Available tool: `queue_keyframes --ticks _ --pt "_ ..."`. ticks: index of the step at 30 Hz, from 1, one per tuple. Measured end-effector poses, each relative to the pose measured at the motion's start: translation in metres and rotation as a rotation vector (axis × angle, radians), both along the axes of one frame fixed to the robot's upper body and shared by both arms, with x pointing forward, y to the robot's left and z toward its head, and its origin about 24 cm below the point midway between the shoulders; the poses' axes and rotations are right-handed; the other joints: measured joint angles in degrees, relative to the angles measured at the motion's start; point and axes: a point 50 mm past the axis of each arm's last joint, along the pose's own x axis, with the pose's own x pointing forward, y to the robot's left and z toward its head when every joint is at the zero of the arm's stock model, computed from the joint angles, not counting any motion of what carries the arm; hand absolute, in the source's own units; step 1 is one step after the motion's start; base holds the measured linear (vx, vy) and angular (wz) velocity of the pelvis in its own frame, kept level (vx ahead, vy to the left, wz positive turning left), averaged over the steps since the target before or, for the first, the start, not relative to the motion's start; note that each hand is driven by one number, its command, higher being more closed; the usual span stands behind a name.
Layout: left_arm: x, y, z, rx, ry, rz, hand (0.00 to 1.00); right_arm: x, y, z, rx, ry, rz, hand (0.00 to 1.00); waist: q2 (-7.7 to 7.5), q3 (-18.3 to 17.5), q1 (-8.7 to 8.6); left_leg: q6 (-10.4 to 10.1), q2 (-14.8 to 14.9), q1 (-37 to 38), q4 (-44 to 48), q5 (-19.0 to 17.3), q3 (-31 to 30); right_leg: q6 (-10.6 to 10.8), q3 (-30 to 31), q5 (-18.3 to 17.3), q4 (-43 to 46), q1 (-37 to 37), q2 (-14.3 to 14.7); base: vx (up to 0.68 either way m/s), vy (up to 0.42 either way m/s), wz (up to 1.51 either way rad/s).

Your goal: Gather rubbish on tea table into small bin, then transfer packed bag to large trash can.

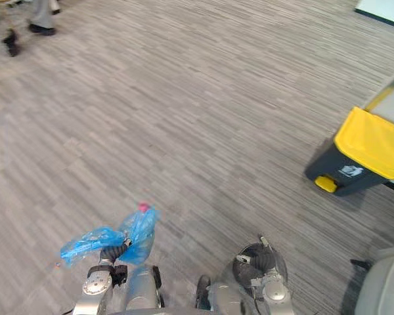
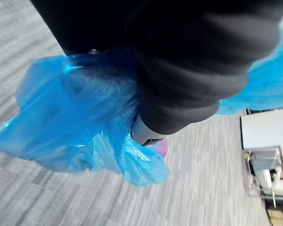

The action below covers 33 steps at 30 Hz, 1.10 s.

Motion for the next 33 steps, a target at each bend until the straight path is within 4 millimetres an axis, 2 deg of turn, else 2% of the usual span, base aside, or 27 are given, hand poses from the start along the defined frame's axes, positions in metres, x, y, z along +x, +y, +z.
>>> queue_keyframes --ticks 1,2,3,4,5,6,7,8,9,10,13,14,15,16,17,18,19,20,22,23,25,26,27,28,29,30,33 --pt "-0.002 -0.001 -0.001 -0.002 0.005 0.001 1.0 -0.002 -0.009 0.001 -0.023 0.001 -0.026 0.0 1.78 -1.0 -0.29 0.8 -0.9 0.2 -9.1 5.2 -4.1 2.0 3.3 -2.2 0.7 1.2 0.8 0.57 0.356 -1.67" --pt "-0.006 0.002 -0.003 0.004 0.022 0.003 1.0 -0.006 -0.01 -0.003 -0.015 0.024 -0.051 0.0 0.8 -2.0 -0.34 0.5 -1.0 0.4 -7.0 8.2 -3.5 4.1 7.1 -5.4 3.6 0.7 0.0 0.57 0.342 -1.54" --pt "-0.007 0.005 -0.003 0.012 0.024 0.007 1.0 -0.009 -0.007 -0.006 -0.007 0.036 -0.056 0.0 -0.35 -2.8 -0.46 1.2 -1.5 0.7 -5.8 6.5 -1.9 5.7 7.9 -6.1 5.4 0.4 -1.0 0.56 0.319 -1.41" --pt "-0.006 0.008 -0.001 0.019 0.014 0.012 1.0 -0.016 -0.005 -0.008 0.002 0.052 -0.061 0.0 -1.38 -3.0 -0.49 2.4 -1.4 2.7 -3.9 2.5 1.7 8.6 8.8 -7.0 11.3 -1.0 -2.5 0.42 0.216 -0.95" --pt "-0.007 0.01 0.0 0.024 0.014 0.01 1.0 -0.016 -0.004 -0.009 0.006 0.054 -0.062 0.0 -1.47 -2.9 -0.45 2.8 -1.3 4.2 -2.9 0.6 3.0 10.8 8.6 -7.1 15.2 -1.9 -3.0 0.57 0.348 -1.36" --pt "-0.011 0.009 -0.003 0.021 0.028 0.005 1.0 -0.018 0.002 -0.012 0.023 0.066 -0.059 0.0 -1.29 -2.8 -0.69 4.1 -0.8 8.6 -2.2 -2.9 6.8 20.9 7.2 -5.8 28.1 -6.8 -4.8 0.41 0.289 -1.22" --pt "-0.014 0.009 -0.004 0.02 0.036 -0.001 1.0 -0.017 0.007 -0.014 0.036 0.075 -0.052 0.0 -0.82 -2.7 -1.12 4.5 -0.6 10.8 -2.6 -4.2 8.7 21.9 5.0 -5.7 34.5 -10.4 -6.3 0.39 0.282 -1.14" --pt "-0.014 0.01 -0.003 0.025 0.037 -0.006 1.0 -0.013 0.01 -0.014 0.042 0.071 -0.043 0.0 -1.15 -2.9 -1.43 4.7 -0.5 12.2 -3.1 -4.9 10.0 21.6 2.8 -5.7 37.5 -12.6 -7.4 0.29 0.222 -0.97" --pt "-0.014 0.014 -0.003 0.039 0.041 -0.009 1.0 -0.006 0.019 -0.014 0.05 0.071 -0.004 0.0 -0.81 -2.7 -2.0 4.9 -0.3 15.3 -5.5 -6.2 13.0 17.2 -4.5 -6.1 40.6 -17.9 -10.2 0.35 0.207 -0.92" --pt "-0.012 0.015 -0.002 0.045 0.035 -0.011 1.0 -0.002 0.022 -0.014 0.057 0.064 0.003 0.0 -1.0 -2.7 -2.07 4.7 0.1 17.2 -7.0 -6.8 14.8 14.9 -8.5 -6.4 39.8 -20.2 -11.3 0.34 0.166 -1.03" --pt "-0.015 0.018 -0.006 0.049 0.064 -0.007 1.0 0.008 0.024 -0.017 0.053 0.083 0.03 0.0 -0.7 -2.5 -2.28 4.1 0.7 22.7 -12.4 -6.7 18.7 11.1 -20.6 -5.4 25.9 -22.7 -12.4 0.29 0.054 -0.64" --pt "-0.011 0.018 -0.007 0.049 0.069 -0.01 1.0 0.01 0.022 -0.019 0.045 0.102 0.033 0.0 -0.68 -2.5 -2.55 3.6 0.4 24.5 -14.7 -6.5 19.6 9.0 -24.3 -2.3 17.5 -23.3 -11.7 0.29 0.023 -0.26" --pt "-0.012 0.019 -0.009 0.051 0.079 -0.01 1.0 0.009 0.021 -0.021 0.044 0.115 0.032 0.0 -0.73 -2.5 -2.94 3.1 0.0 25.4 -15.7 -6.2 19.7 8.4 -24.7 0.1 13.4 -23.4 -10.8 0.51 -0.012 0.0" --pt "-0.015 0.023 -0.012 0.06 0.103 -0.008 1.0 0.009 0.019 -0.021 0.035 0.121 0.032 0.0 -0.61 -2.4 -4.1 2.7 -0.5 27.0 -16.8 -5.9 18.9 5.1 -23.4 7.4 9.3 -22.8 -9.5 0.46 -0.043 0.22" --pt "-0.014 0.02 -0.014 0.049 0.111 -0.009 1.0 0.006 0.012 -0.023 0.023 0.14 0.023 0.0 -0.09 -2.5 -4.55 1.5 0.3 27.6 -15.6 -5.5 18.0 3.1 -23.2 7.6 9.9 -22.1 -9.0 0.48 -0.064 0.13" --pt "-0.014 0.02 -0.014 0.048 0.111 -0.008 1.0 0.002 0.011 -0.024 0.024 0.151 0.016 0.0 0.05 -2.5 -4.33 0.4 0.7 27.1 -13.9 -4.8 17.8 2.8 -23.0 6.9 10.0 -21.6 -8.9 0.49 -0.134 -0.19" --pt "-0.012 0.017 -0.014 0.038 0.106 -0.007 1.0 0.003 0.008 -0.023 0.02 0.142 0.004 0.0 0.81 -2.0 -3.91 -1.7 2.1 25.1 -7.0 -3.5 17.2 2.8 -22.8 5.7 9.4 -20.2 -8.0 0.56 -0.159 -0.41" --pt "-0.012 0.012 -0.016 0.017 0.107 -0.001 1.0 0.003 0.004 -0.021 0.009 0.138 0.002 0.0 2.63 -0.9 -3.82 -0.9 4.7 22.5 3.6 -1.3 15.5 2.4 -22.3 5.2 7.2 -16.4 -5.8 0.56 -0.151 -0.48" --pt "-0.02 0.005 -0.02 -0.01 0.126 0.01 1.0 0.003 0.004 -0.02 0.014 0.128 -0.006 0.0 2.9 -0.1 -2.74 2.6 8.1 16.9 20.7 3.5 13.3 2.2 -19.1 4.4 3.6 -10.0 -3.3 0.44 -0.023 -0.83" --pt "-0.022 0.001 -0.022 -0.022 0.134 0.007 1.0 0.009 0.007 -0.016 0.02 0.094 -0.006 0.0 3.26 -0.2 -1.92 2.6 8.2 13.6 25.1 -0.4 12.9 2.1 -16.4 4.0 2.0 -7.2 -2.9 0.5 0.043 -1.17" --pt "-0.02 -0.002 -0.021 -0.028 0.127 0.002 1.0 0.018 0.01 -0.01 0.027 0.051 -0.004 0.0 1.87 0.0 -1.01 3.1 6.4 8.5 22.8 -3.7 12.0 2.1 -12.3 4.0 -0.1 -4.8 -3.3 0.39 0.074 -1.18" --pt "-0.02 -0.003 -0.021 -0.032 0.126 0.003 1.0 0.021 0.013 -0.008 0.034 0.034 -0.006 0.0 1.64 0.1 -0.12 3.1 5.5 6.0 16.9 -4.0 11.2 2.3 -10.0 3.9 -0.8 -3.8 -3.4 0.27 0.112 -1.06" --pt "-0.021 -0.003 -0.022 -0.034 0.127 0.004 1.0 0.023 0.013 -0.007 0.032 0.03 -0.007 0.0 1.66 0.2 -0.12 3.1 4.9 4.8 14.3 -4.0 10.3 2.9 -8.9 3.5 -1.0 -3.3 -3.6 0.33 0.199 -0.97" --pt "-0.02 -0.005 -0.022 -0.039 0.125 0.004 1.0 0.026 0.011 -0.006 0.028 0.018 -0.022 0.0 1.64 0.4 -0.13 2.5 3.5 3.4 8.9 -3.6 8.5 4.8 -7.8 2.4 -1.1 -2.4 -4.3 0.33 0.267 -0.73" --pt "-0.019 -0.01 -0.022 -0.053 0.125 0.002 1.0 0.024 0.007 -0.006 0.02 0.024 -0.037 0.0 2.75 0.1 -0.27 -0.6 2.2 3.9 -2.9 -0.3 5.1 6.9 -6.2 1.0 -0.4 -2.0 -4.2 0.38 0.345 -0.88" --pt "-0.02 -0.01 -0.024 -0.051 0.136 0.0 1.0 0.02 0.009 -0.012 0.034 0.055 -0.043 0.0 1.56 0.0 -0.07 3.0 0.6 5.7 -4.5 2.8 6.7 8.7 -3.8 -0.2 0.2 -1.8 -5.7 0.31 0.29 -0.62" --pt "-0.01 -0.007 -0.019 -0.038 0.105 -0.008 1.0 0.015 0.005 -0.014 0.026 0.072 -0.056 0.0 0.46 -0.6 0.01 4.8 -1.6 7.3 -4.3 -0.3 10.2 10.0 -2.4 -0.8 2.1 -2.4 -8.9 0.34 0.263 -0.43"
